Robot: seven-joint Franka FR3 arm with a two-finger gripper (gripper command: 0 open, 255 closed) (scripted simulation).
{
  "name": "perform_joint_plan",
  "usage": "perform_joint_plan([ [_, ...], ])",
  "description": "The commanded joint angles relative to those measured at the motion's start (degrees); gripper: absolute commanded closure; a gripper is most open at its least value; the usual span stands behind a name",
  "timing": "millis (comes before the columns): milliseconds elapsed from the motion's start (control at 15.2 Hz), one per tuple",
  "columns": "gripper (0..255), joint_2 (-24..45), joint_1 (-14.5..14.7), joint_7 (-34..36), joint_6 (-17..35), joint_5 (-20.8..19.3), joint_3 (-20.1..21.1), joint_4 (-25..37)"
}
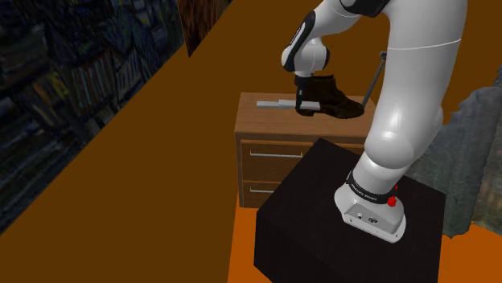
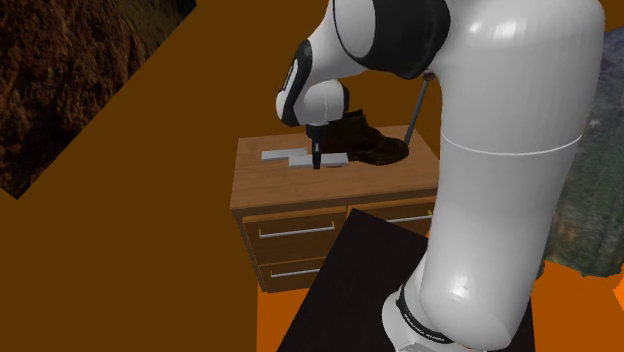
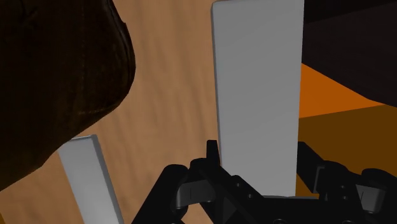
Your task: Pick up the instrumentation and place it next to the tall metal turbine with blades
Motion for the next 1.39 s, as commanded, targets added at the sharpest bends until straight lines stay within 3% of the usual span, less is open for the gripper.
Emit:
perform_joint_plan([
  [0,255,-1.4,0.5,0.8,-1.0,-1.2,-0.6,-0.2],
  [1320,255,-13.6,3.1,7.9,-14.5,-11.2,-3.9,3.1],
])
